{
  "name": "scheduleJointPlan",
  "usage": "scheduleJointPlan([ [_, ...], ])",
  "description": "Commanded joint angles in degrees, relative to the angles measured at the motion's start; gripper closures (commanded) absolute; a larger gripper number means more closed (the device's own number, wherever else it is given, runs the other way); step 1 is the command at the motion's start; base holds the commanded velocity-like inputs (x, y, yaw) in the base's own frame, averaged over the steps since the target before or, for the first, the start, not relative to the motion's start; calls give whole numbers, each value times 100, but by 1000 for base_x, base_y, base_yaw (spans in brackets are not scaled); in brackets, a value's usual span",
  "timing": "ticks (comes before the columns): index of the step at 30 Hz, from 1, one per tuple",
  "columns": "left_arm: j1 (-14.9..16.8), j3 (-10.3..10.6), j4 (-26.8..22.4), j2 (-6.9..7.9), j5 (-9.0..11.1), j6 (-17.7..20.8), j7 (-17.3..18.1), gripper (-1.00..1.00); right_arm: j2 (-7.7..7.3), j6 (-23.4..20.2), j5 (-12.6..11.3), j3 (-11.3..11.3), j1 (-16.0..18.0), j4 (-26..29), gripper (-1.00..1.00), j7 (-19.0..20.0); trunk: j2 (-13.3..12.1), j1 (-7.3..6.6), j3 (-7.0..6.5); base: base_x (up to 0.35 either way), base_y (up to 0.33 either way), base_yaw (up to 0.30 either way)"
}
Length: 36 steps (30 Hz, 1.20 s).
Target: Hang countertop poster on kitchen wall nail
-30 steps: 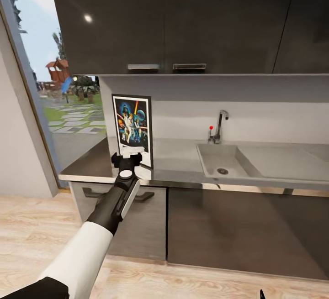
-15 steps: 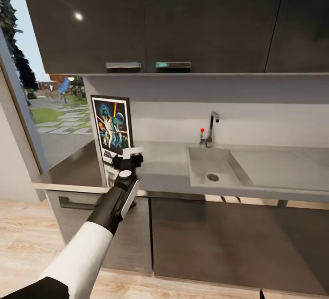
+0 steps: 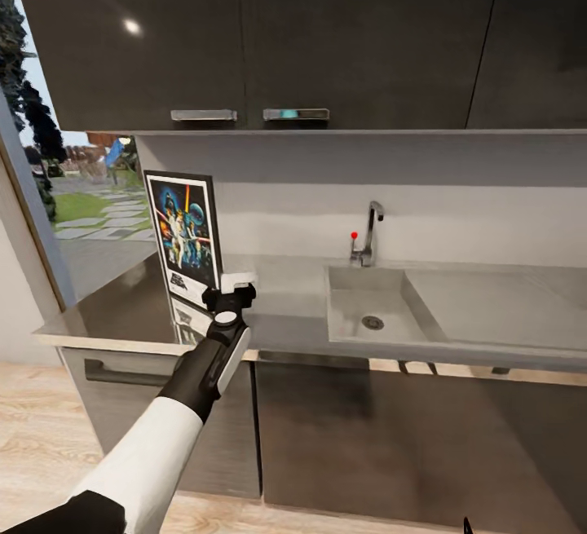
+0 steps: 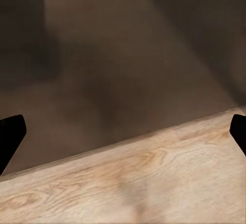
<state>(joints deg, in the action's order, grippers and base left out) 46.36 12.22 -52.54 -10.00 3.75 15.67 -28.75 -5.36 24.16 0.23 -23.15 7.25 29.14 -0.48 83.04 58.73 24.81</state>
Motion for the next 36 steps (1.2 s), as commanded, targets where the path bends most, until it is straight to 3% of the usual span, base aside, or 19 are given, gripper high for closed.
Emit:
scheduleJointPlan([
  [1,4,10,38,0,38,-31,-39,-100,0,19,3,-5,4,-5,-100,-5,4,0,7,69,-38,0],
  [6,4,5,456,0,28,-444,-64,-100,0,19,3,-5,4,-11,-100,-5,4,0,7,120,-90,0],
  [10,4,1,664,0,24,-555,-363,-100,0,19,3,-5,4,-13,-100,-5,4,0,7,29,-23,0],
  [23,4,-32,671,0,13,-574,-500,-100,0,19,3,-5,4,-22,-100,-5,4,0,7,2,-2,0],
  [27,4,-38,686,0,24,-574,-870,-100,0,19,3,-5,4,-22,-100,-5,4,0,7,0,0,0],
  [36,4,-38,684,0,31,-574,-1010,-100,0,19,3,0,4,-22,-100,-5,4,0,7,0,0,0],
])
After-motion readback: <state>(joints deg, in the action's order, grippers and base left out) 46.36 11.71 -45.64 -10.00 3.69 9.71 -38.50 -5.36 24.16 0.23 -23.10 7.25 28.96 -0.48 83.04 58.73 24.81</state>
